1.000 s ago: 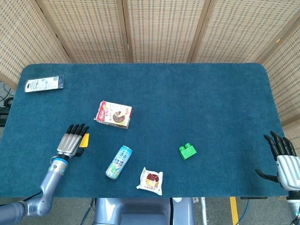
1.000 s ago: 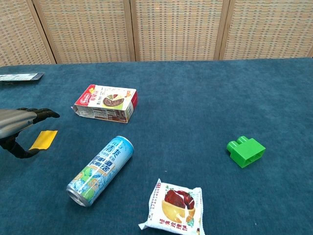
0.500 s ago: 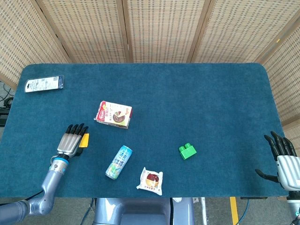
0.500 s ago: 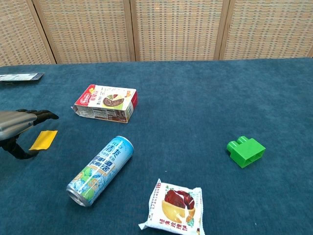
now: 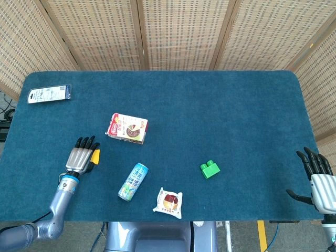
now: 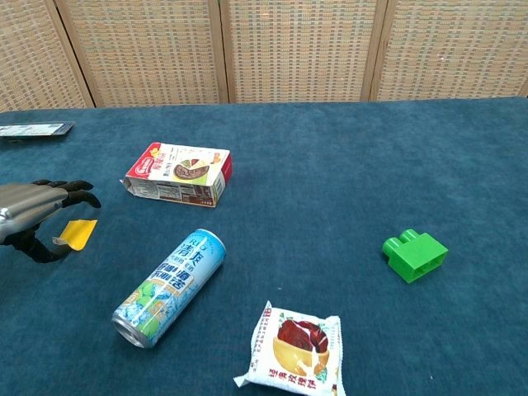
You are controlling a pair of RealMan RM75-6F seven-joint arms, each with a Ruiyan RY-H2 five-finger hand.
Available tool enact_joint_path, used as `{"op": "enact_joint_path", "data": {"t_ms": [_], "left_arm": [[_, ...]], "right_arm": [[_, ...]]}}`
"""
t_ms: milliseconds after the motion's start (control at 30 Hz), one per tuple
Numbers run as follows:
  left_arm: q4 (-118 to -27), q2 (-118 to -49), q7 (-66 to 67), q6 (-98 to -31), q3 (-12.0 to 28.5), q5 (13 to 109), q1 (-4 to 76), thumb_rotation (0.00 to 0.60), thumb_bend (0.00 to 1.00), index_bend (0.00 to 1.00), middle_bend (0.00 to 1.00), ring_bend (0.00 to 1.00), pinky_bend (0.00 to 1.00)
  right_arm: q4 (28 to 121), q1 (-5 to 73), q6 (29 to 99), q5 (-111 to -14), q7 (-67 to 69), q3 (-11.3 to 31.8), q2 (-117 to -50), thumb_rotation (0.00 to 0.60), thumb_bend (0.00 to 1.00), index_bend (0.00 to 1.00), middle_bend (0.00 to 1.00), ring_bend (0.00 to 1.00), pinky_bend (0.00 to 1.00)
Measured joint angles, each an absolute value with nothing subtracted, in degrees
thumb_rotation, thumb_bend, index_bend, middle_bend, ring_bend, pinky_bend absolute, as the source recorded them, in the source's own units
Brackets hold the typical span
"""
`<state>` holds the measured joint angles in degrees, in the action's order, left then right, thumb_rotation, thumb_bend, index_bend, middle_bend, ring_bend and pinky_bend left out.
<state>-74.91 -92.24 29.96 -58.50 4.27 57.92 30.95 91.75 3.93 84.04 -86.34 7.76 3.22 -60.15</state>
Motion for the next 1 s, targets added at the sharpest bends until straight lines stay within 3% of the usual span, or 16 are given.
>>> {"op": "enact_joint_path", "data": {"t_ms": [100, 333, 1000], "left_arm": [[-74.8, -92.3, 29.7, -58.4, 4.2, 58.5, 30.9, 0.600, 0.44, 0.48, 0.00, 0.00, 0.00], [-74.7, -92.4, 29.5, -58.7, 4.2, 59.0, 30.8, 0.600, 0.44, 0.55, 0.00, 0.00, 0.00], [-75.1, -91.5, 28.9, -60.0, 4.2, 60.3, 29.9, 0.600, 0.44, 0.56, 0.00, 0.00, 0.00]], "right_arm": [[91.7, 3.9, 84.0, -86.3, 7.8, 3.2, -60.1, 0.600, 0.10, 0.00, 0.00, 0.00, 0.00], [91.7, 3.9, 84.1, -86.4, 7.9, 3.2, -60.2, 0.600, 0.10, 0.00, 0.00, 0.00, 0.00], [91.6, 4.0, 83.8, -86.5, 8.0, 3.1, -60.2, 0.600, 0.10, 0.00, 0.00, 0.00, 0.00]]}}
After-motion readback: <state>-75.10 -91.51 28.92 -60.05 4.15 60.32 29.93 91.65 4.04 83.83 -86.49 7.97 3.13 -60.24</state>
